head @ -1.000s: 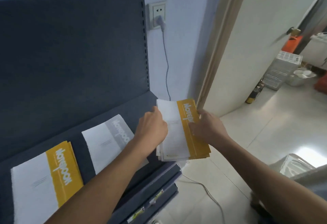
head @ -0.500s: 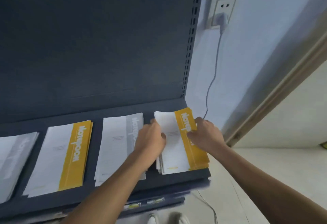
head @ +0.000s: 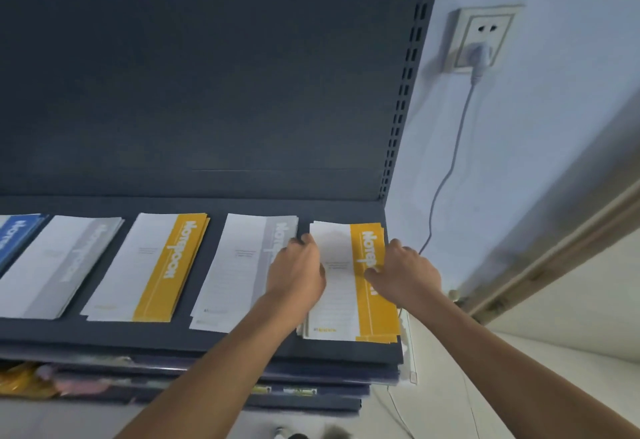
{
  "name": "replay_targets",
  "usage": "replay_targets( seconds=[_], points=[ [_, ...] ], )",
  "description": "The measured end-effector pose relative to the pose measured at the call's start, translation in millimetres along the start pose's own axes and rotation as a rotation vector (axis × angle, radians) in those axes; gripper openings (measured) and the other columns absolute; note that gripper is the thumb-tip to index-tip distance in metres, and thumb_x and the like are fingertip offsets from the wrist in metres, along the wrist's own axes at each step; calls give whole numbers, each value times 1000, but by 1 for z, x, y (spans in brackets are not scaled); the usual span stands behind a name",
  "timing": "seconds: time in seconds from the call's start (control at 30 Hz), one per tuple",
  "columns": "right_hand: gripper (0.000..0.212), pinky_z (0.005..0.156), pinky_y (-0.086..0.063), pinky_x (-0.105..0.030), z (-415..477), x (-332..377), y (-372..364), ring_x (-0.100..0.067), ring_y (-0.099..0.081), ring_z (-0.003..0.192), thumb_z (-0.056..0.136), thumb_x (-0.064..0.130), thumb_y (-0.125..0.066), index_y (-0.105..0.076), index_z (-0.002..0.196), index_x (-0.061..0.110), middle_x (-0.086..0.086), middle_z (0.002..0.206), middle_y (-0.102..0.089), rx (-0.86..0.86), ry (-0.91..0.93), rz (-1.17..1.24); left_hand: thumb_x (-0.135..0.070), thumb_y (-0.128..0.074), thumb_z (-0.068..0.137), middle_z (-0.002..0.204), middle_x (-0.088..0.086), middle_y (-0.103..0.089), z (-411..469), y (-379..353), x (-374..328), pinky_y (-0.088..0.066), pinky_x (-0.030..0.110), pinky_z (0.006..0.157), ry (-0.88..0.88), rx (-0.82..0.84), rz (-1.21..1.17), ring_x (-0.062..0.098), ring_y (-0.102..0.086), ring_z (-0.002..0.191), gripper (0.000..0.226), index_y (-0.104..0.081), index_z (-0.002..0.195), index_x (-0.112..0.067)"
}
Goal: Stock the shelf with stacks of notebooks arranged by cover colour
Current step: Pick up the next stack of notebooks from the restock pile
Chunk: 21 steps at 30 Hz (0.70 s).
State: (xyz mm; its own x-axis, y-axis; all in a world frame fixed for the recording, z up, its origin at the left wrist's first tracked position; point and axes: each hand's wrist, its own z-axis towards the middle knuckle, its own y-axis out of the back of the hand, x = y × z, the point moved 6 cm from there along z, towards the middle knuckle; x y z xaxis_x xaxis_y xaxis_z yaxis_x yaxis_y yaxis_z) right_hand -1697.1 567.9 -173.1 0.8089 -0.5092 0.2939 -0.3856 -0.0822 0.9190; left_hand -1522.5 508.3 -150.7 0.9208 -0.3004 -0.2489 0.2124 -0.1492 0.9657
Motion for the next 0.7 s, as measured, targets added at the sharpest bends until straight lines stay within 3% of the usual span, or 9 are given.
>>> replay_targets(
  seconds=[0.17,0.3,0.4,0.7],
  points=[
    [43,68,-42,-35,-1,12,13,-26,-56,105,88,44,-60,-48,117,15,-4,112,-55,-75,48,-85,-29,-58,99,116,9,-60,-3,13,5,-44,32,71,-30,-90,72,29,-62,104,33,-51,124,-9],
    [30,66,-42,-34,1,48,29,-25,-54,94,91,37,-58,-46,110,16,-5,112,-55,-134,193,-39,-34,-53,100,115,8,-62,0,41,23,-46,36,71,-31,-156,25,31,-63,100,34,-53,126,-13],
    [34,68,-47,-35,0,97,33,-28,-61,96,92,36,-57,-53,119,16,-5,115,-60,-126,348,-48,-39,-51,101,120,6,-65,-3,67,51,-52,35,76,-6,-181,-3,29,-65,102,39,-55,131,-16],
    [34,78,-48,-39,-37,254,6,-33,-61,109,94,35,-56,-55,123,17,-5,128,-60,-77,691,-79,-46,-42,102,101,1,-70,-45,129,188,-55,43,79,234,-221,14,29,-65,94,36,-60,117,-19]
  ],
)
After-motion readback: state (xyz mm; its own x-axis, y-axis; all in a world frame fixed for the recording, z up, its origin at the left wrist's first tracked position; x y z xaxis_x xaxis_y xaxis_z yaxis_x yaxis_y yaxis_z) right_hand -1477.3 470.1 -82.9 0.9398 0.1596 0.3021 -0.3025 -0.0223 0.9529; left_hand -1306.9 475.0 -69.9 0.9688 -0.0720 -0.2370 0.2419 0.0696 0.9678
